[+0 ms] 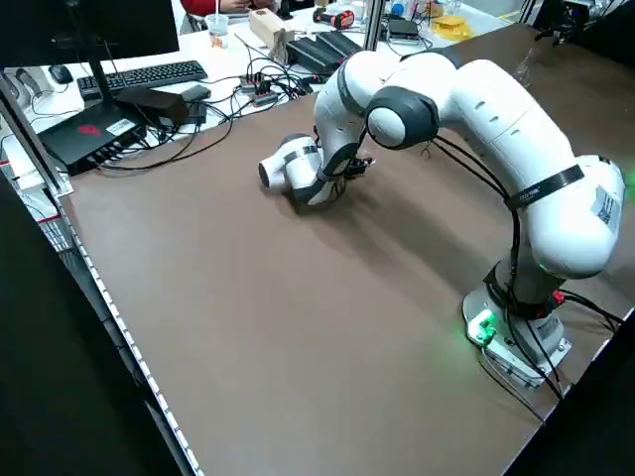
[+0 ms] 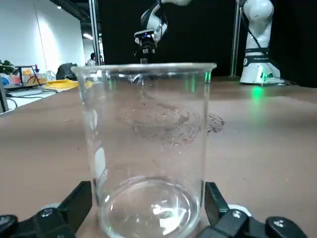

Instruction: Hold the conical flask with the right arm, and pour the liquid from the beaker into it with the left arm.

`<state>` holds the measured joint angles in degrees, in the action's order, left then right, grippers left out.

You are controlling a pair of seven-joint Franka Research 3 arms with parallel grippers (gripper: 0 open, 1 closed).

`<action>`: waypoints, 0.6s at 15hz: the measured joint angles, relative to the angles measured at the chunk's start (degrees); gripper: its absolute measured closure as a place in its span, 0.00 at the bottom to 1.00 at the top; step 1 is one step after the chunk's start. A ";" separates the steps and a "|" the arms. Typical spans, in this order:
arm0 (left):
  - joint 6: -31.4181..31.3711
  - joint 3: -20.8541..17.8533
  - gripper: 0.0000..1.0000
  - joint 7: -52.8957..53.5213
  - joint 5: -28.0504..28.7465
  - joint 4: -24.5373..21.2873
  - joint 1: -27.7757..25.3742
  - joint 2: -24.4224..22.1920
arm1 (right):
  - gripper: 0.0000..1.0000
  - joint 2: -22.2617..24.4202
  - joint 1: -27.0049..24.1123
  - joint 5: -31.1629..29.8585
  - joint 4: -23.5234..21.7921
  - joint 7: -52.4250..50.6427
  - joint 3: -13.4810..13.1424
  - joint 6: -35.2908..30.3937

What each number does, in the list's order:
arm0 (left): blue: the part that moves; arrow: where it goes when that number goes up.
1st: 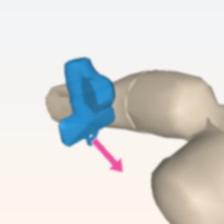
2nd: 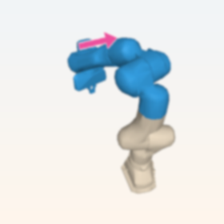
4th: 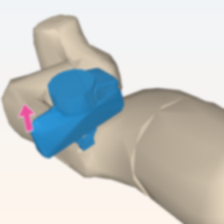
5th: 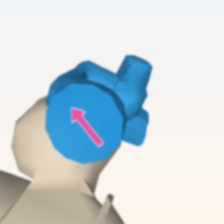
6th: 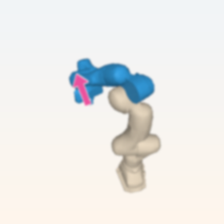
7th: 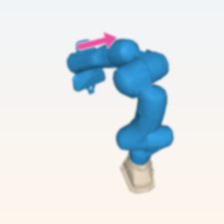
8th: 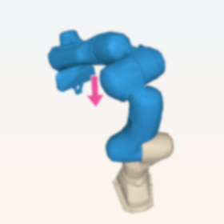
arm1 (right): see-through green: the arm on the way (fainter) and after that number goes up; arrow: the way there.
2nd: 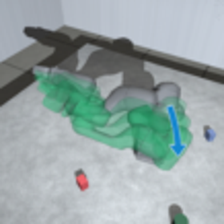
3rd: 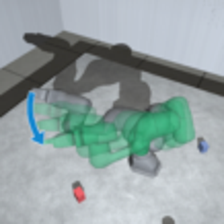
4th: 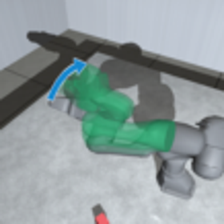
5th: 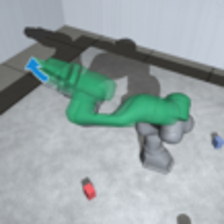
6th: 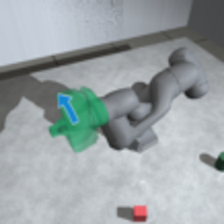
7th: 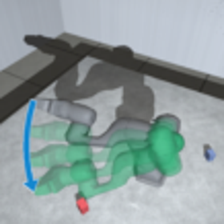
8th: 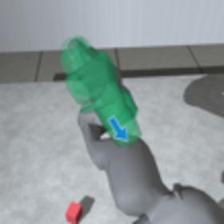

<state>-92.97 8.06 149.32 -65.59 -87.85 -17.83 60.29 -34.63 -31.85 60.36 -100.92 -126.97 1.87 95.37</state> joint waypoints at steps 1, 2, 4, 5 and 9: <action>-0.06 -0.29 0.00 0.00 0.00 0.10 -0.07 0.00 | 0.02 0.32 0.07 -1.68 1.25 3.31 0.17 -0.17; -0.12 -0.66 0.00 0.00 0.00 0.29 -0.12 -0.04 | 0.02 1.02 0.17 -2.86 2.15 6.28 0.35 -0.21; -0.16 -2.22 0.00 -0.18 0.00 1.10 -0.15 -0.62 | 0.02 3.20 0.40 -5.02 3.06 12.40 0.66 -0.22; -0.16 -3.33 0.00 -0.67 0.00 1.59 -0.20 -1.46 | 0.02 4.60 0.70 -6.57 3.26 15.82 0.78 -0.22; -0.09 -7.31 0.00 -10.93 0.00 2.75 -0.49 -9.12 | 0.03 10.52 4.33 -14.38 4.72 32.52 1.04 -0.25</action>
<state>-93.06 0.76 138.39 -65.59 -85.10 -18.32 51.17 -24.12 -27.52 45.98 -96.20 -94.46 2.91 95.13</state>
